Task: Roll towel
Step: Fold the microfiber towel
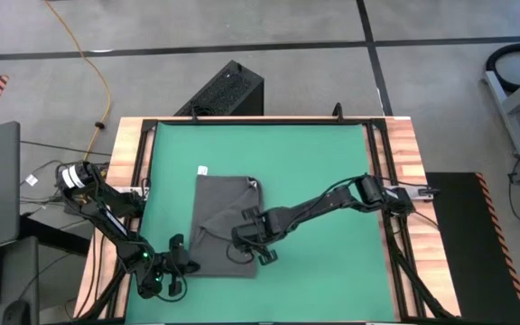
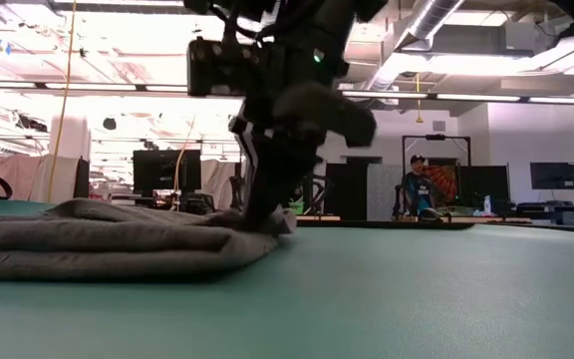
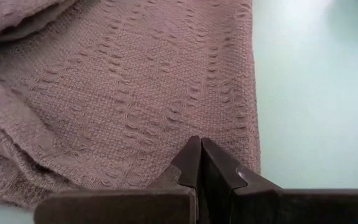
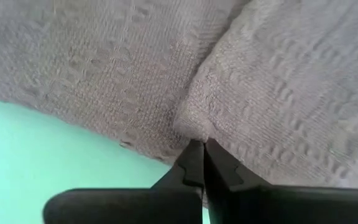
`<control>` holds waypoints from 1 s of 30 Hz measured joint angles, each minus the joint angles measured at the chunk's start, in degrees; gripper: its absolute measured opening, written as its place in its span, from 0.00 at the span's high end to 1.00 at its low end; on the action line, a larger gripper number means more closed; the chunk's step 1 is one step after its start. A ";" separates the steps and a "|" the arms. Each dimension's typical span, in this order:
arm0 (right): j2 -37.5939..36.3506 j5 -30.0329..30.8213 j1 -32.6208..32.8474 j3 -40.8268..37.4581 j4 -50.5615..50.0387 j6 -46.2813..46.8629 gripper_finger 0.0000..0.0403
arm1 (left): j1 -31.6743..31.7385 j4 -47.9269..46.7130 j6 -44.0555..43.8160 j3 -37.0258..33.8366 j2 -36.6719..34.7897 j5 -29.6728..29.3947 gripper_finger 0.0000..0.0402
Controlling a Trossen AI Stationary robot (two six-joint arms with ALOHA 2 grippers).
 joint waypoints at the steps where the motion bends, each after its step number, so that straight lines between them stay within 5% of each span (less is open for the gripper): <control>1: 0.02 0.18 -0.04 0.97 -0.78 0.00 0.96 | 0.00 -0.22 0.00 0.00 0.00 -0.14 1.00; 30: 0.02 -8.12 -2.41 5.57 -6.16 4.50 0.91 | 0.00 -0.32 1.11 0.00 0.00 -0.41 1.00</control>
